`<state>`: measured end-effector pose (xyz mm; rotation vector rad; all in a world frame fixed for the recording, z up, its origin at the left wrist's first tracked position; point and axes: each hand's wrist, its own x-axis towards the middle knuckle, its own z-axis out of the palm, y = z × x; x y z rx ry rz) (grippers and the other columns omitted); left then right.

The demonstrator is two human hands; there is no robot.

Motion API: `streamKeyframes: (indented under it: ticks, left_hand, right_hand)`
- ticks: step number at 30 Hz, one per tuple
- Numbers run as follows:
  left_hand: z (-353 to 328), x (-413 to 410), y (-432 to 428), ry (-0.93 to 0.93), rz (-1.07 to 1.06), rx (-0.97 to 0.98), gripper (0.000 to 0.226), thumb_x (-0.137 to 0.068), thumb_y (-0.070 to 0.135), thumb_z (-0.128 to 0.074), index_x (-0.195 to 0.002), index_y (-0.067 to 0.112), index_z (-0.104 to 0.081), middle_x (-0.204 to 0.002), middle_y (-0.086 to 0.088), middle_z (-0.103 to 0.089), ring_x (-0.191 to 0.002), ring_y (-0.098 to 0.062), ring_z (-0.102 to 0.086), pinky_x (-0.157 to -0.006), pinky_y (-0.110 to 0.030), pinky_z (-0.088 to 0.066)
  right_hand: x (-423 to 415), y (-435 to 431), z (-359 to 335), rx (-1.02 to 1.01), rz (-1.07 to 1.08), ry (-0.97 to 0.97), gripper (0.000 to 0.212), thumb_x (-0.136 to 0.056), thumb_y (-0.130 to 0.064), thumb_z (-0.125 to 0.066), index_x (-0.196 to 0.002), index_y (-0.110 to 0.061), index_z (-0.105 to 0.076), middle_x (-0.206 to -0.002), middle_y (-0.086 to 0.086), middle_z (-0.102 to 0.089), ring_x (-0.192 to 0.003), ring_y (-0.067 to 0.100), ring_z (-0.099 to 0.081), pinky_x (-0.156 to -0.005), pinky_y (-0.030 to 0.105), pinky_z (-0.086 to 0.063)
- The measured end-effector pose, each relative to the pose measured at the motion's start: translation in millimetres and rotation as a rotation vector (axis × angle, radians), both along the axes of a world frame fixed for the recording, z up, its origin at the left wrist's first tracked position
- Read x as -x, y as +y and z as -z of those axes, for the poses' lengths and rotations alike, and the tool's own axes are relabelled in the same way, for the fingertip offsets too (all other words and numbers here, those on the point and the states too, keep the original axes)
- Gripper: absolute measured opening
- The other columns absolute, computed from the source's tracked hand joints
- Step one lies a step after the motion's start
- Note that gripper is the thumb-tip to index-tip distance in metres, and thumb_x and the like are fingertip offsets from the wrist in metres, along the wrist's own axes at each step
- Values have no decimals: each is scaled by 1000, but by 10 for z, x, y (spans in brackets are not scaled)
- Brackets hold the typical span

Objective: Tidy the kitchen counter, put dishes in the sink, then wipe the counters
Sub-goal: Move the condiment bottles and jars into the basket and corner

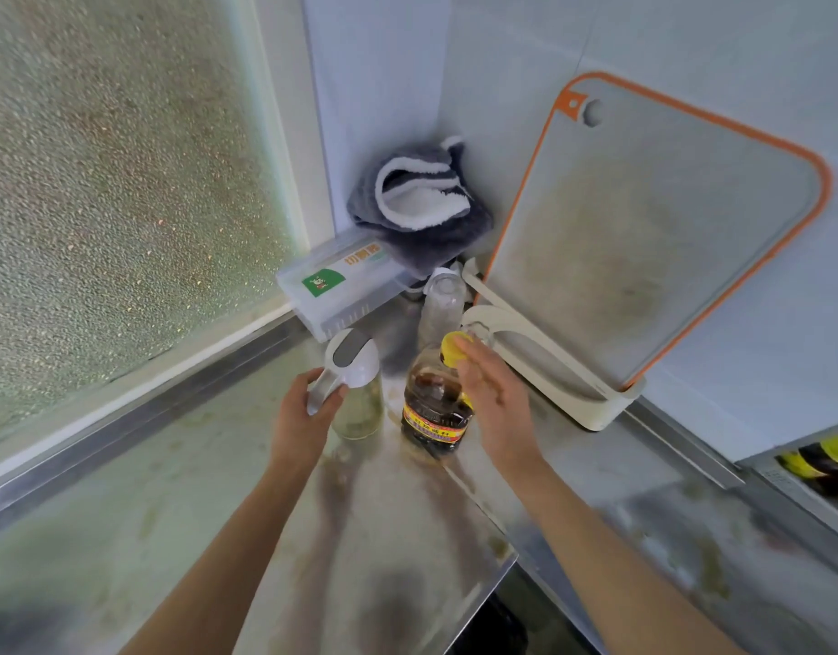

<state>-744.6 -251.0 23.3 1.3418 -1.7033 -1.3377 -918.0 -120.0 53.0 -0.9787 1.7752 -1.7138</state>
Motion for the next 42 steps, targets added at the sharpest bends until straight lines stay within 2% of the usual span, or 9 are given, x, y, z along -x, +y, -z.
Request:
streamKeyframes:
  ticks: [3,8,12,15,18,28,33,38,42]
  left_hand:
    - [-30,29,-16,6,-6,-9,34,-85,23,-65,-115,9,-58,-98,-12,-64,-88,-27,-59,-74,-29,-42]
    - [-100,54,54,45,-5,-13,27,-85,18,-65,-110,9,-65,-78,-2,-60,-67,-10,-50,-63,-27,-38]
    - [-157,11,131,133,-54,-76,27,-83,15,-67,-110,12,-67,-72,4,-59,-63,-8,-48,-66,-28,-37]
    - [-281,-4,229,194,-57,-119,27,-83,15,-66,-110,17,-65,-82,-1,-64,-72,-12,-54,-70,-30,-37]
    - [-338,19,355,240,-44,-183,29,-83,21,-67,-112,20,-64,-82,0,-65,-73,-11,-59,-75,-32,-41]
    - [-377,679,1202,290,153,-265,21,-85,32,-64,-80,14,-53,-73,-4,-58,-63,-11,-50,-55,-28,-30]
    - [-420,1194,1778,322,339,-278,16,-83,29,-66,-78,18,-55,-72,1,-56,-73,-13,-51,-60,-29,-30]
    - [-358,1711,2546,336,472,-334,16,-83,24,-66,-76,16,-54,-67,4,-53,-77,-17,-49,-60,-29,-28]
    - [-291,2123,3230,349,576,-382,11,-84,24,-65,-81,17,-58,-65,10,-55,-74,-12,-49,-68,-29,-32]
  right_hand:
    - [25,109,137,-59,82,-120,55,-90,-38,-54,-141,-32,-34,-143,-17,-40,-134,3,-34,-109,32,-29]
    - [24,161,330,-247,121,-58,31,-87,-52,-51,-102,-29,-64,-107,-3,-66,-102,8,-60,-90,27,-46]
    - [-7,159,277,-245,60,-214,25,-86,-32,-63,-89,-8,-64,-83,-2,-63,-74,1,-56,-73,17,-42]
    - [-38,191,243,-235,93,-360,43,-75,-46,-70,-93,-7,-66,-86,2,-70,-80,12,-63,-79,28,-46]
    - [-9,370,143,-201,226,-447,36,-82,-43,-65,-94,-9,-67,-88,3,-73,-87,20,-66,-84,34,-48]
    - [130,1911,-204,8,517,-429,17,-87,-11,-59,-72,-5,-58,-62,-3,-60,-61,6,-55,-65,15,-43]
    - [317,2827,-178,59,710,-403,25,-78,-30,-68,-73,-5,-63,-69,5,-61,-70,15,-55,-77,32,-40]
    - [549,3681,-157,125,913,-391,70,-49,-66,-78,-76,-3,-64,-71,9,-62,-70,20,-55,-73,33,-42]
    - [772,4341,-132,161,1025,-366,63,-52,-65,-77,-73,-7,-65,-71,9,-61,-69,18,-54,-69,30,-42]
